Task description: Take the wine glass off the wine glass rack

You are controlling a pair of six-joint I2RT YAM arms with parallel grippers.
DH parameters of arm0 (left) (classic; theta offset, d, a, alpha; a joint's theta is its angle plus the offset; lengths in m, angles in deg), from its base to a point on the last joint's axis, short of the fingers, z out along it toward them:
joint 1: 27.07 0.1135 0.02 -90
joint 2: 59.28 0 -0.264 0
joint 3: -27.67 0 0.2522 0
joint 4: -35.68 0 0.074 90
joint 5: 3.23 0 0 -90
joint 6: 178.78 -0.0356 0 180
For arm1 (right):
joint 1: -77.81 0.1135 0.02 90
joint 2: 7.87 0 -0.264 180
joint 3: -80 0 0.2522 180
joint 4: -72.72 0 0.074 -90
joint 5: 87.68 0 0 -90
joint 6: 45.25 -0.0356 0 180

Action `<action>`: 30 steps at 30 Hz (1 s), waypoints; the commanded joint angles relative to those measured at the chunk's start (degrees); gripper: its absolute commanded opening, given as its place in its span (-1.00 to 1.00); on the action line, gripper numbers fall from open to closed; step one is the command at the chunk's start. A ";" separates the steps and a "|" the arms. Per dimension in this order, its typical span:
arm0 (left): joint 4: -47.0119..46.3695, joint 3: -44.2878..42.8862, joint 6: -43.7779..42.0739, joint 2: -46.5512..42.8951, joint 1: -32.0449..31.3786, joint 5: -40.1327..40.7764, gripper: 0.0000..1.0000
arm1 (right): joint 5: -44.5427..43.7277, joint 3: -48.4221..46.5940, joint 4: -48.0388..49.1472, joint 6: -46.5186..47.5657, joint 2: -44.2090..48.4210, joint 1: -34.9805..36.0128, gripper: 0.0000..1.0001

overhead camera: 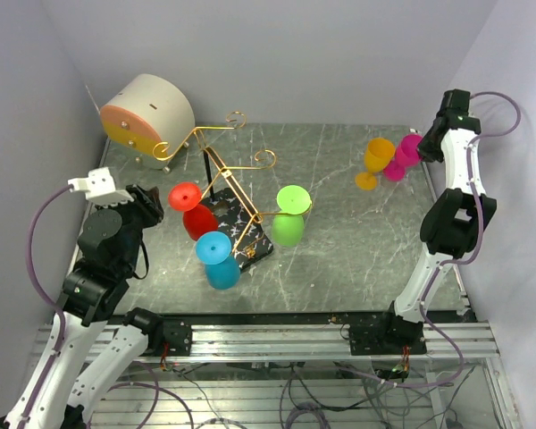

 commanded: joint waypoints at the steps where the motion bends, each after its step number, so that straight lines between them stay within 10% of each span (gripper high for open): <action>1: -0.37 0.86 0.43 -1.98 -0.05 3.08 0.02 | -1.13 3.50 1.41 -0.06 -0.15 -0.16 -1.00; 11: 0.33 0.94 0.53 -1.66 -0.06 2.71 0.02 | -1.30 6.20 2.26 -0.26 -0.45 -0.13 -0.96; 19: 0.43 0.92 0.65 -1.08 -0.06 2.91 0.02 | 0.33 5.19 3.32 -0.30 1.95 -0.12 -0.21; 30: 0.82 0.83 1.22 0.58 -0.05 3.00 0.02 | 11.44 8.21 10.07 -2.05 20.17 1.65 -0.19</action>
